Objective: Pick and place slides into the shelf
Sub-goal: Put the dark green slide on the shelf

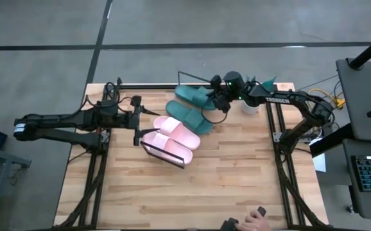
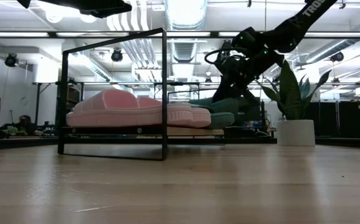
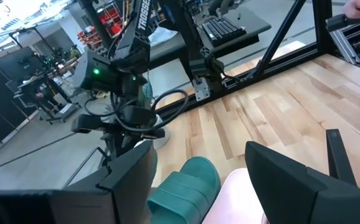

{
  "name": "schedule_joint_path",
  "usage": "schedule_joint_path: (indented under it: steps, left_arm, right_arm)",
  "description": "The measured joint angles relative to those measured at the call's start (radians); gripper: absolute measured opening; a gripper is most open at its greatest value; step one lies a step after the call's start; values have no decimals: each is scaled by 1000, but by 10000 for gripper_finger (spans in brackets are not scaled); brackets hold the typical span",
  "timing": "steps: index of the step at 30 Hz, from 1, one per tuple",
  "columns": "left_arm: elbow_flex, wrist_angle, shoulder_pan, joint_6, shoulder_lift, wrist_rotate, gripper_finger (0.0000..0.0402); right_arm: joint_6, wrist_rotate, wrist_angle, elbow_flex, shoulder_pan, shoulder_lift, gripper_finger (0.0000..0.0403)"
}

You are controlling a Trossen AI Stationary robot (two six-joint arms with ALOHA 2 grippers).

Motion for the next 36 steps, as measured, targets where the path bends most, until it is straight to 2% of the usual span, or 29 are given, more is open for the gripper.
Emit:
schedule_joint_path:
  steps: [10,27,31,36]
  left_arm:
    - [-1,1,0,0,0,0,238]
    - [-1,2,0,-1,-2,-3,238]
    - [-1,2,0,-1,-2,-3,238]
    - [-1,2,0,-1,-1,-4,238]
  right_arm:
    - [74,-2,-118,0,21,0,8]
    - [104,-34,-131,-1,58,0,9]
    - [119,-25,-133,-1,59,0,30]
    - [183,-23,-135,-2,60,0,84]
